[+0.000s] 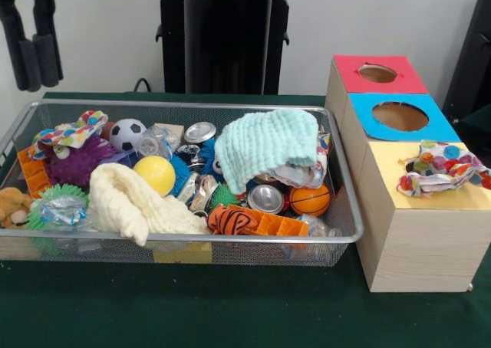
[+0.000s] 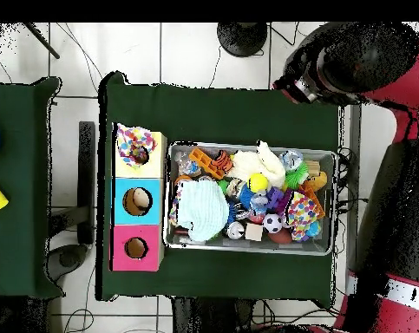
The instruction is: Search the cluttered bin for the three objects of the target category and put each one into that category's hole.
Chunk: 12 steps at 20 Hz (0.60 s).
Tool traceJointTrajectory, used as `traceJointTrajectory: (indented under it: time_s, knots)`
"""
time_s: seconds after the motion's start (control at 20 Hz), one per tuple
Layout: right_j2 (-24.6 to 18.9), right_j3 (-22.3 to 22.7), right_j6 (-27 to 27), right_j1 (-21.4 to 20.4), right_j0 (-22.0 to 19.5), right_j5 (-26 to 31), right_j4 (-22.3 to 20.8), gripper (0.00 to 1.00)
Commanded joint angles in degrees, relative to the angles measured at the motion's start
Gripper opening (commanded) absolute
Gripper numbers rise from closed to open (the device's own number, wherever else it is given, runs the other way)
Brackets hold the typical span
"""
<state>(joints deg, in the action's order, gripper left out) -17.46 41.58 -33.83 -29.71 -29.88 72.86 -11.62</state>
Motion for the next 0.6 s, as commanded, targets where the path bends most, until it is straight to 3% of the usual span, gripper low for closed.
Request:
traceJointTrajectory:
  time_s: [0.05,0.2,0.6]
  knots:
    - [-3.08,9.25,18.18,2.21,-2.27,-2.12,-5.42,0.0]
    - [-2.99,10.9,19.4,2.1,-2.96,-2.73,-6.4,0.0]
    - [-2.72,19.98,12.28,0.13,-3.94,-9.62,-7.29,0.0]
